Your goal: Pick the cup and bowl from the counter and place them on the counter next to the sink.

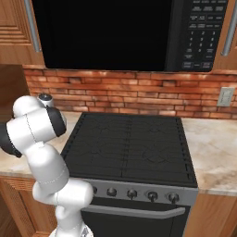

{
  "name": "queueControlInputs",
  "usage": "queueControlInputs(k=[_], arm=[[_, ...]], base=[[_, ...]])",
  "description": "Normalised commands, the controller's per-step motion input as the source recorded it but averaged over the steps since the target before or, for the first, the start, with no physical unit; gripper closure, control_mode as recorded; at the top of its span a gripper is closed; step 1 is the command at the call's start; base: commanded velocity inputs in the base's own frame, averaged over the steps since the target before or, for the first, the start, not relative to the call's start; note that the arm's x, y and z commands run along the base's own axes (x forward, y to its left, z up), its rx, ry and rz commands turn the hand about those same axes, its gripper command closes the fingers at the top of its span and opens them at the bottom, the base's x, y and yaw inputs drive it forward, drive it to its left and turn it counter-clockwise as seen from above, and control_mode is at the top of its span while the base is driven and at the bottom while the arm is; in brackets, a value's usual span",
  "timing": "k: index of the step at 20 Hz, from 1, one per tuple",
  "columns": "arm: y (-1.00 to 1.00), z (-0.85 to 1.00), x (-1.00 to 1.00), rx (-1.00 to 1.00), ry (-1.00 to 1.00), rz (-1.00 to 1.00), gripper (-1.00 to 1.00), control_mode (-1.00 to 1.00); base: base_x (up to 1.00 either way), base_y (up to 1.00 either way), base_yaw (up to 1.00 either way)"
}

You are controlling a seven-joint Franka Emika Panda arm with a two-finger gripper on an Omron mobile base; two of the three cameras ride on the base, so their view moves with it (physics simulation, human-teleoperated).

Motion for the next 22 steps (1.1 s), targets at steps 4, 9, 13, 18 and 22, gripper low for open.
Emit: queueControlInputs(k=[4,9,13,18,22], arm=[[0.0,-0.16,0.0,0.0,0.0,0.0,-1.0,-1.0],[0.05,-0.09,0.02,0.0,0.0,0.0,-1.0,-1.0],[0.21,0.0,0.07,0.0,0.0,0.0,-1.0,-1.0],[0.2,0.0,0.06,0.0,0.0,0.0,-1.0,-1.0],[0.09,-0.04,0.05,0.0,0.0,0.0,-1.0,-1.0]], base=[[0.0,0.0,0.0],[0.0,0.0,0.0],[0.0,0.0,0.0],[0.0,0.0,0.0],[0.0,0.0,0.0]])
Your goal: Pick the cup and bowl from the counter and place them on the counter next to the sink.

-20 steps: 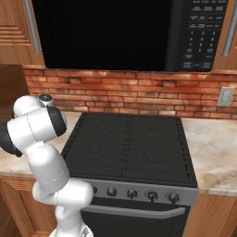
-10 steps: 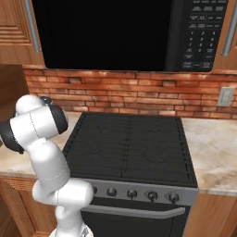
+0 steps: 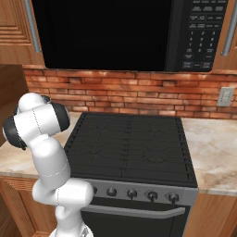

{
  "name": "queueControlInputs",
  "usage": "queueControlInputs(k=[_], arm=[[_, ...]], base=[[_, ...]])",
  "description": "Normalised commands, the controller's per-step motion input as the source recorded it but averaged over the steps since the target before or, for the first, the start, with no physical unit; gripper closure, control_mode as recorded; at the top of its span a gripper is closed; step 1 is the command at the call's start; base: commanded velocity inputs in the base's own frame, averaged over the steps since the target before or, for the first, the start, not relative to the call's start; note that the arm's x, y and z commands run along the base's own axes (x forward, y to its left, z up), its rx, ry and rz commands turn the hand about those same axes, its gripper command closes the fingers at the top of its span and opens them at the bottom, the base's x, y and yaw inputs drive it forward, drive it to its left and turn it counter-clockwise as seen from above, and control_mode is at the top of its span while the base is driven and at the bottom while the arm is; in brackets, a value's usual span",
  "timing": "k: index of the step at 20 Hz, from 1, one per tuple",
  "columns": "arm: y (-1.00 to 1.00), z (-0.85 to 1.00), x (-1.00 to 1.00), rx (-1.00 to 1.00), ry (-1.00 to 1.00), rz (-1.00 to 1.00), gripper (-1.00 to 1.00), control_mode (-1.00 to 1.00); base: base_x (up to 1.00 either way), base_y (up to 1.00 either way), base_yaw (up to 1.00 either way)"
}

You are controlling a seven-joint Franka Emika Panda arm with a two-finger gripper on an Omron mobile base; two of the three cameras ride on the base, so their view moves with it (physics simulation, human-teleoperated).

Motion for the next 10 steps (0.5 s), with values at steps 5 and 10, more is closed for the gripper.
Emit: queueControlInputs(k=[5,10], arm=[[0.0,0.15,-0.01,0.01,0.0,0.0,-1.0,-1.0],[0.0,0.15,-0.1,0.01,0.0,0.0,-1.0,-1.0]], base=[[0.0,0.0,0.0],[0.0,0.0,0.0]])
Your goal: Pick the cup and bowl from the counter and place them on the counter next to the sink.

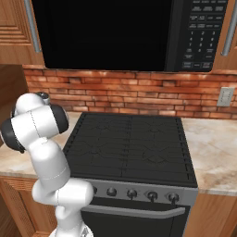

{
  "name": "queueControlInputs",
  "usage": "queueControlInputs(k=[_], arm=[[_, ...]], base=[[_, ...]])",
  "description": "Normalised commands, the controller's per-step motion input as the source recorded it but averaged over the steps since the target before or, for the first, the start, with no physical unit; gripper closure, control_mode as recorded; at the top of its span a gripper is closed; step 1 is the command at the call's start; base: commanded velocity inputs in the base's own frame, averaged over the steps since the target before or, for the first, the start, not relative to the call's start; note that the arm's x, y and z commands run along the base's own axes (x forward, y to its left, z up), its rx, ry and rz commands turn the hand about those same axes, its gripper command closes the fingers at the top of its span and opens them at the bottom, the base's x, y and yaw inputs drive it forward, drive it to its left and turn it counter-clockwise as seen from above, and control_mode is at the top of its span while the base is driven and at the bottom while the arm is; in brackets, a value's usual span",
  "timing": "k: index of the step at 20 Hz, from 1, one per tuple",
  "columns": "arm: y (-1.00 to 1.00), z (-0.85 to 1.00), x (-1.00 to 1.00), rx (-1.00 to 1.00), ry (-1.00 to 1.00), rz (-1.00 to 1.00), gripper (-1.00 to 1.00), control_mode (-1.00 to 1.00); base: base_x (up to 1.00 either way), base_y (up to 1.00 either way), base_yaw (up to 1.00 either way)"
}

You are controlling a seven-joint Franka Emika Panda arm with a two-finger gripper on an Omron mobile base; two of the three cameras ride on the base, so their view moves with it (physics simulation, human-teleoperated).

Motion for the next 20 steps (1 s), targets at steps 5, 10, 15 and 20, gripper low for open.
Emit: queueControlInputs(k=[5,10,15,20], arm=[[0.0,-0.01,-0.09,0.0,0.0,0.0,-1.0,-1.0],[0.0,-0.08,0.0,0.0,0.02,0.0,-1.0,-1.0],[0.03,-0.07,0.0,0.0,0.02,0.0,-1.0,-1.0],[0.15,-0.1,0.03,0.0,0.04,0.0,-1.0,-1.0]], base=[[0.0,0.0,0.0],[0.0,0.0,0.0],[0.0,0.0,0.0],[0.0,0.0,0.0]])
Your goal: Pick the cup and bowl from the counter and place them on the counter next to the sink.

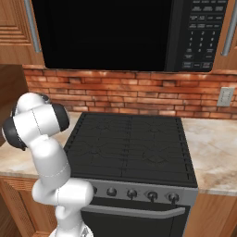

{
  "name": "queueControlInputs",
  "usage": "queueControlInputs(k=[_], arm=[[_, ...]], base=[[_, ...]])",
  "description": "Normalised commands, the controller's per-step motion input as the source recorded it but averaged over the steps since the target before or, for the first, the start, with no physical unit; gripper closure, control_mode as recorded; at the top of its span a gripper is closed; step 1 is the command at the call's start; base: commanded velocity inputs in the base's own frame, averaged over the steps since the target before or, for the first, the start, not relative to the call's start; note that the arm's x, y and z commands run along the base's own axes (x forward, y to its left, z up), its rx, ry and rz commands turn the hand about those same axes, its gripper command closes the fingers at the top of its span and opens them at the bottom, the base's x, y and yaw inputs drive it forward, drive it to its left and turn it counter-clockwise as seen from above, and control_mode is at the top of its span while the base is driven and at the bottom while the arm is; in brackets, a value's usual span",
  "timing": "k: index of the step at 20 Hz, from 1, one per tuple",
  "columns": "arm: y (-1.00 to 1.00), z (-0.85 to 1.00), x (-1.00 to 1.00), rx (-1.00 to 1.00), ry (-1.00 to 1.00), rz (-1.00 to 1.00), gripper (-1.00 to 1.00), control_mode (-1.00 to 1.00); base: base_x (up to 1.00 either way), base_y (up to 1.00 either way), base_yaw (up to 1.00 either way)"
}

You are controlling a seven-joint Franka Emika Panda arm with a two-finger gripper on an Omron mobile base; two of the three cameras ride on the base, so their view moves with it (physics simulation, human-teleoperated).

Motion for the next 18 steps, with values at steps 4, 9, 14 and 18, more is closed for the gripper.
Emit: queueControlInputs(k=[4,9,14,18], arm=[[0.1,-0.07,0.01,0.0,0.05,0.0,-1.0,-1.0],[0.0,0.0,0.0,0.0,0.0,0.0,-1.0,-1.0],[0.0,0.0,0.0,0.0,0.0,0.0,1.0,-1.0],[0.0,0.0,0.0,0.0,0.0,0.0,1.0,-1.0]], base=[[0.0,0.0,0.0],[0.0,0.0,0.0],[0.0,0.0,0.0],[0.0,0.0,0.0]])
